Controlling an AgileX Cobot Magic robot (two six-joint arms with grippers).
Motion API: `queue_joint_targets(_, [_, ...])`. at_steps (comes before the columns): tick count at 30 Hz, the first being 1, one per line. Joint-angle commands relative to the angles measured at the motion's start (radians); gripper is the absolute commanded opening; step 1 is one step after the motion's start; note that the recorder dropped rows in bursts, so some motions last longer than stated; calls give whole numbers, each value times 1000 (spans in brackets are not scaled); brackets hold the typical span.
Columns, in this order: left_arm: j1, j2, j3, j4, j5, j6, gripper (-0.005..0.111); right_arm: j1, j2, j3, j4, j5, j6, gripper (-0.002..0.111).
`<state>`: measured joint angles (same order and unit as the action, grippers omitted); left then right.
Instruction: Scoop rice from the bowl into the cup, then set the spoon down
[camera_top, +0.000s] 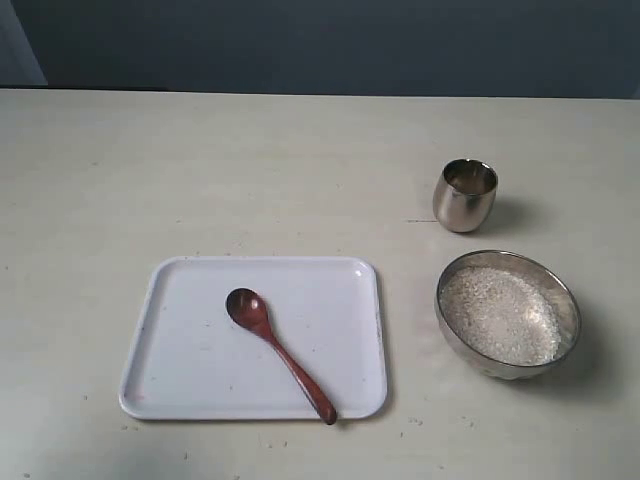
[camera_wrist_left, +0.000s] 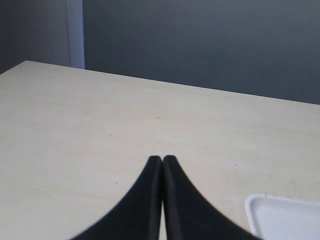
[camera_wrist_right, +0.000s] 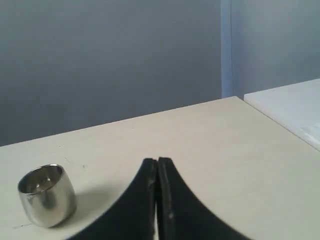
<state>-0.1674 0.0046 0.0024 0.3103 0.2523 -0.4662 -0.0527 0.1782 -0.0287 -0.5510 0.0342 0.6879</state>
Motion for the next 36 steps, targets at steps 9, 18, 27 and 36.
queue_joint_targets(9, [-4,-5,-2,-3,-13,-3,1,-6,-82,29,190,168,-191,-1])
queue_joint_targets(18, [-4,-5,-2,-3,-13,-3,1,-6,-82,29,429,254,-516,-1])
queue_joint_targets(27, [-4,-5,-2,-3,-13,-3,1,-6,-82,29,569,250,-706,-1])
queue_joint_targets(36, [-4,-5,-2,-3,-13,-3,1,-6,-82,29,576,250,-706,-1])
